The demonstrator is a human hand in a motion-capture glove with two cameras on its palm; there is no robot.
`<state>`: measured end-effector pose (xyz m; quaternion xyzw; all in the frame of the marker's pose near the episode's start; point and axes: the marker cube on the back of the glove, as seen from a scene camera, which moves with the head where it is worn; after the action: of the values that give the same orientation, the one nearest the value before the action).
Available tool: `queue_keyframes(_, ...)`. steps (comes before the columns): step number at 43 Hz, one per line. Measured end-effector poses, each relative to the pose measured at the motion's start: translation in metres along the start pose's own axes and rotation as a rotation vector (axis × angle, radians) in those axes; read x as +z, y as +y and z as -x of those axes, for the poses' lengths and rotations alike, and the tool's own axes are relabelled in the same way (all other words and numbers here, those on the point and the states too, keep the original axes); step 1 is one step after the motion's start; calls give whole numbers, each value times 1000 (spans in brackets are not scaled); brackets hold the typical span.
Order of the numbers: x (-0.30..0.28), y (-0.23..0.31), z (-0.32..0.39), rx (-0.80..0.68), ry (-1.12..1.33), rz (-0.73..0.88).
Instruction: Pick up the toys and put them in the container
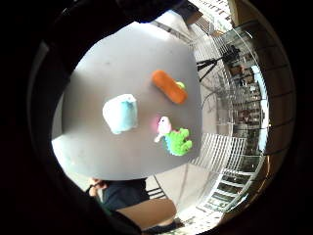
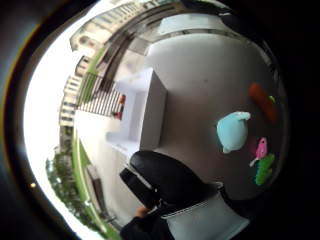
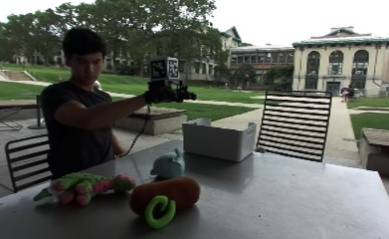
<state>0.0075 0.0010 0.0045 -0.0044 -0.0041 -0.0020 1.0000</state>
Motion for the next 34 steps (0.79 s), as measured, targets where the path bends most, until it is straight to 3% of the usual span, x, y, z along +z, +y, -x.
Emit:
queue_keyframes(9,43,0,-40,0,-36,60)
queue_keyframes(34,195,14,-59,71,-12,371)
